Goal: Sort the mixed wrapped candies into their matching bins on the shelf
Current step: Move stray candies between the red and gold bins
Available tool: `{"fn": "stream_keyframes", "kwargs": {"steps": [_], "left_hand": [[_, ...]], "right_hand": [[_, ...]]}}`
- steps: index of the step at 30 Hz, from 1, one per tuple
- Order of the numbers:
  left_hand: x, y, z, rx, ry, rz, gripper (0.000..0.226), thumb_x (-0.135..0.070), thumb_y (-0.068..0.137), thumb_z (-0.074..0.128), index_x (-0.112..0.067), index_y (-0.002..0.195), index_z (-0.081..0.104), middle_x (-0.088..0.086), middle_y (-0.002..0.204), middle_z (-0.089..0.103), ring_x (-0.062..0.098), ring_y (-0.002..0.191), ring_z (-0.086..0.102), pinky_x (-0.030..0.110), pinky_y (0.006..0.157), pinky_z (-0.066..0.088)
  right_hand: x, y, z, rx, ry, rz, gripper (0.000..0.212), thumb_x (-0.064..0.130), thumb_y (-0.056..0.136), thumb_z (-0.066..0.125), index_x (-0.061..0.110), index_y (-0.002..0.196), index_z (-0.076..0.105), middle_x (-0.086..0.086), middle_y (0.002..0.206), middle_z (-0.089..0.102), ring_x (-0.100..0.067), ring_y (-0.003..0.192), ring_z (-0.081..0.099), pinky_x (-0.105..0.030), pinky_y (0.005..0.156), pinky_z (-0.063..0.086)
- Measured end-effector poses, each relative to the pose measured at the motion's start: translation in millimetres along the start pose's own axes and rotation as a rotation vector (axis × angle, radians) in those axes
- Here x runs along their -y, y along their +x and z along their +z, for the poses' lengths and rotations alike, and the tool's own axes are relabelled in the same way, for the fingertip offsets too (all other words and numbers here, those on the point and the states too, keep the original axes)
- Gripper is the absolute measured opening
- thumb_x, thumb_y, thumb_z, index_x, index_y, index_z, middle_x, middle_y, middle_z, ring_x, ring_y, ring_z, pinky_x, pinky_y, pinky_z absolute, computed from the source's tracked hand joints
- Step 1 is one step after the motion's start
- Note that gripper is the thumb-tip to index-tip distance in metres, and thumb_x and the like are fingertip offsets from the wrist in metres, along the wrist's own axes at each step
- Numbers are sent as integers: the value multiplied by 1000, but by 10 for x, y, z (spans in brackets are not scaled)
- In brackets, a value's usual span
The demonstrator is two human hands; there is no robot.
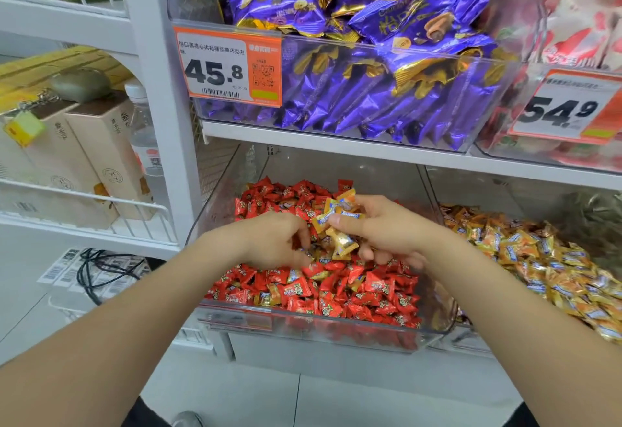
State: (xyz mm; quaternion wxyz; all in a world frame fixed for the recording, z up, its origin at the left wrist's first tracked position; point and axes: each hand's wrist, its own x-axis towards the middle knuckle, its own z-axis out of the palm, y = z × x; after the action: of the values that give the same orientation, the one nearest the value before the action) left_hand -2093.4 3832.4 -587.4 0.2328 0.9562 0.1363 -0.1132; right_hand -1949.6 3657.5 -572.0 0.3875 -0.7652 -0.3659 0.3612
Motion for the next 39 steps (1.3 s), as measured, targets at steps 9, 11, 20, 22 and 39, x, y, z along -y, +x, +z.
{"fn": "stream_keyframes", "kwargs": {"steps": [9, 11, 20, 22, 39], "left_hand": [[84, -63, -8, 67, 150, -48, 47, -42, 70, 96, -23, 102, 66, -11, 91, 56, 8, 80, 54, 27, 64, 42], [111, -108, -46, 112, 174, -68, 54, -45, 66, 97, -27, 106, 65, -14, 92, 55, 9, 83, 56, 29, 68, 46], [156, -142, -58, 136, 225, -38, 26, -44, 91, 73, -25, 103, 60, -10, 86, 61, 15, 81, 59, 37, 77, 54], [152, -148, -64, 100, 221, -48, 15, -41, 98, 58, -26, 97, 54, -8, 88, 62, 17, 83, 59, 39, 79, 55], [164, -244, -120, -99, 202, 65, 42, -65, 71, 84, -31, 90, 67, -11, 97, 54, 6, 82, 56, 33, 70, 51]], "right_hand": [[-14, -2, -26, -27, 323, 194, 18, 34, 102, 67, 17, 97, 65, 2, 67, 50, -10, 50, 35, -21, 41, 20], [-6, -4, 3, -51, 162, 220, 23, 38, 97, 65, 18, 90, 60, 0, 65, 46, -12, 48, 37, -23, 43, 23], [133, -22, 160, -179, -198, 15, 28, 39, 92, 54, 14, 79, 50, -14, 63, 47, -29, 56, 75, -34, 56, 40], [138, -10, 193, -167, -259, -2, 30, 40, 93, 55, 14, 79, 49, -9, 58, 52, -29, 53, 74, -28, 47, 42], [54, -83, 96, -81, -483, -153, 39, 29, 102, 64, 3, 73, 62, 4, 50, 63, -12, 41, 53, -24, 46, 44]]}}
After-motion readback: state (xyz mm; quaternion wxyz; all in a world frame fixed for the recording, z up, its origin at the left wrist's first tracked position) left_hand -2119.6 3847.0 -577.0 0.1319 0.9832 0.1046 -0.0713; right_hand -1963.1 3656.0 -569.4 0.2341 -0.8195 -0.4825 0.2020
